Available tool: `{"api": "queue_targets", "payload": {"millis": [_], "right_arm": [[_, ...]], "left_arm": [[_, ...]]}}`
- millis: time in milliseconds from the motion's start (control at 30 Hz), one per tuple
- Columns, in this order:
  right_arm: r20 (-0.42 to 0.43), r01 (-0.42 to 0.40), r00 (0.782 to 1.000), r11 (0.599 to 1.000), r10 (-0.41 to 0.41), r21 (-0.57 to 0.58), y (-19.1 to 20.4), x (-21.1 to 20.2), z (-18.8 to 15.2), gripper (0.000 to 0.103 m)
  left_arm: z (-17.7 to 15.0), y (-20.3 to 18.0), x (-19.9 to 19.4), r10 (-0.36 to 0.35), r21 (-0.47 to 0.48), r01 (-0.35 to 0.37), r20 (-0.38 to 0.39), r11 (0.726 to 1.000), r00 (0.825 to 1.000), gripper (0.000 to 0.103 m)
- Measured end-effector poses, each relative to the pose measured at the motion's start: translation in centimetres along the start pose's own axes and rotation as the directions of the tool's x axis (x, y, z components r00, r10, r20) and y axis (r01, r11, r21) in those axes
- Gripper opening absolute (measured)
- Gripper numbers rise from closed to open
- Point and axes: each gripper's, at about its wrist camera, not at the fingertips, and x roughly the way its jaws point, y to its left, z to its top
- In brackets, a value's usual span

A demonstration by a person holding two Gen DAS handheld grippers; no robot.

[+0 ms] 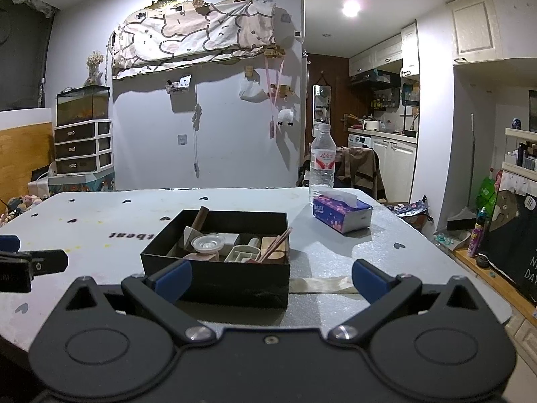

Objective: Organize rigid objects

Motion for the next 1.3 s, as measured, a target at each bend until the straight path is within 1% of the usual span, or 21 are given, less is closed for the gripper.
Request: {"api": "queue_targets", "payload": {"millis": [1300], "right_arm": [[-0.005,0.002,1.000,1.000,-0.002,-0.005,0.09,0.11,-0.31,0.103]], "left_arm": [[-0.02,0.02,-0.04,0.000,0.000,0.000,0.000,1.000,1.000,0.103]]}}
